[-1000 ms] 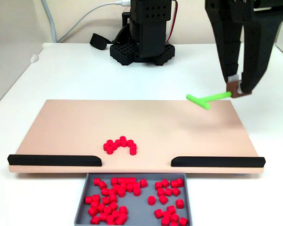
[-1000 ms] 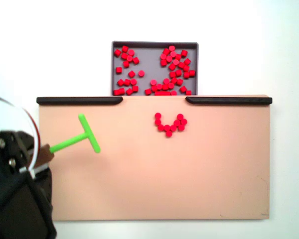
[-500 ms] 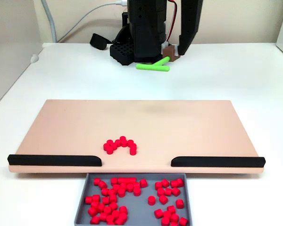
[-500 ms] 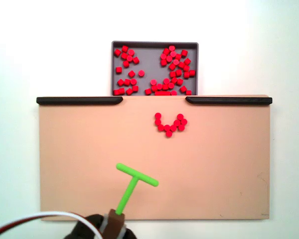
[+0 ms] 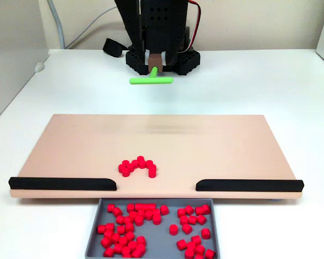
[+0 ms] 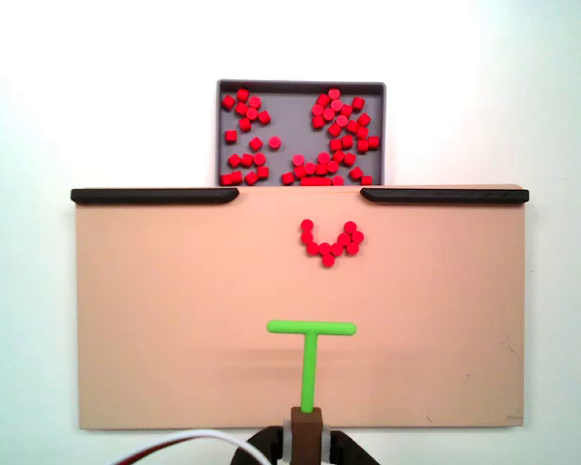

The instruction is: Gather the left side granules

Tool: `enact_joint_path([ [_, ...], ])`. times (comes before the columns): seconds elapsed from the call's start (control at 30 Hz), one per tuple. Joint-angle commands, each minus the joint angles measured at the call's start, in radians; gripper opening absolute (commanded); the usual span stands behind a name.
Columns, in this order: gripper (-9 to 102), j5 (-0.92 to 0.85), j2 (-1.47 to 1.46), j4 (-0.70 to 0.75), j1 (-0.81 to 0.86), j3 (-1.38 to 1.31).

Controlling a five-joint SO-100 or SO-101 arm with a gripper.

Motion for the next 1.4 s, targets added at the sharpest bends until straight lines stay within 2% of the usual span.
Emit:
enact_joint_path([
  [0.0,0,-0.051,-0.015,-0.008,0.012,-0.006],
  [0.33,0,-0.089,-0.035,-0.008,0.028,-0.006],
  [0.7,0,-0.069,-0.049,-0.005,0.009,-0.006],
  [0.83,0,-0.011,-0.057,-0.008,0.017,-0.008],
  [1.37,0,-0.018,-0.069,-0.008,0.009,-0.008],
])
